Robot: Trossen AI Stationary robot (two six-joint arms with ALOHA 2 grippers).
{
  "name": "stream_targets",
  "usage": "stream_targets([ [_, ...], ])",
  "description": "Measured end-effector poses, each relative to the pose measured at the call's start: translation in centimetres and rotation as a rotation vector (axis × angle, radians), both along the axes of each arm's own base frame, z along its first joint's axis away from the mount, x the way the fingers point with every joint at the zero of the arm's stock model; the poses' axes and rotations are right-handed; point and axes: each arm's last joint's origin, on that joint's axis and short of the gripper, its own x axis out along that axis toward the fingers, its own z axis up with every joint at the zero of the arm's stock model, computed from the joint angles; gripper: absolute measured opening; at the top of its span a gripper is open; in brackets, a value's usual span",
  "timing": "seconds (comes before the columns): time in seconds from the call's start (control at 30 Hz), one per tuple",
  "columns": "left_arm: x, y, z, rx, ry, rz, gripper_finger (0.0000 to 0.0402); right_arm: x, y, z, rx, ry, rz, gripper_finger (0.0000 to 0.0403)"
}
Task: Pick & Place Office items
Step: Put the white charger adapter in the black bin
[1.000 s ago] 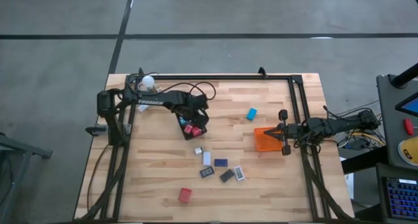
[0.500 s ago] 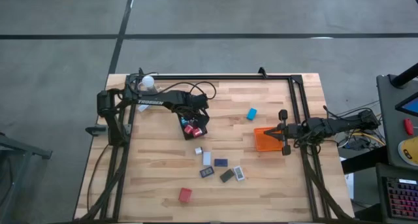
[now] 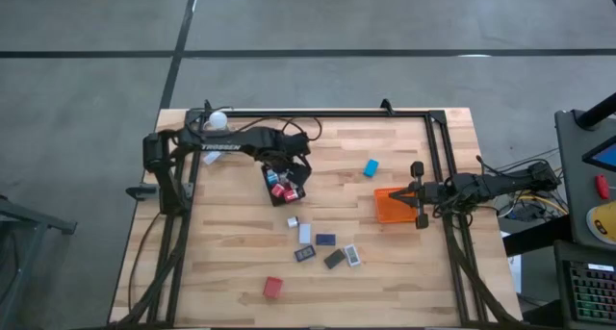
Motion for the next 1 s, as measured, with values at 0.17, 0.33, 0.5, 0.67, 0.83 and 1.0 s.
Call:
stream_targets([
  [0.17, 0.7, -0.4, 2.1, 0.009, -0.022, -0.027, 0.0243, 0.0, 0.0, 0.0, 0.0, 0.0, 0.0, 0.0009],
  [0.33, 1.8, -3.7, 3.2, 0.05, -0.037, -0.246, 0.0241, 0.0, 0.0, 0.0, 0.0, 0.0, 0.0, 0.0008],
  [0.5, 2.2, -9.5, 3.3, 0.172, -0.014, -0.424, 0.0241, 0.0, 0.0, 0.0, 0.0, 0.0, 0.0, 0.0008],
  [0.67, 1.6, -15.3, 3.4, 0.258, -0.013, -0.561, 0.0241, 0.0, 0.0, 0.0, 0.0, 0.0, 0.0, 0.0009],
  [0.83, 1.0, -18.9, 3.4, 0.287, -0.044, -0.645, 0.0241, 0.0, 0.0, 0.0, 0.0, 0.0, 0.0, 0.0009],
  [1.0, 1.3, -19.5, 3.0, 0.255, -0.106, -0.657, 0.0241, 0.0, 0.0, 0.0, 0.0, 0.0, 0.0, 0.0009],
])
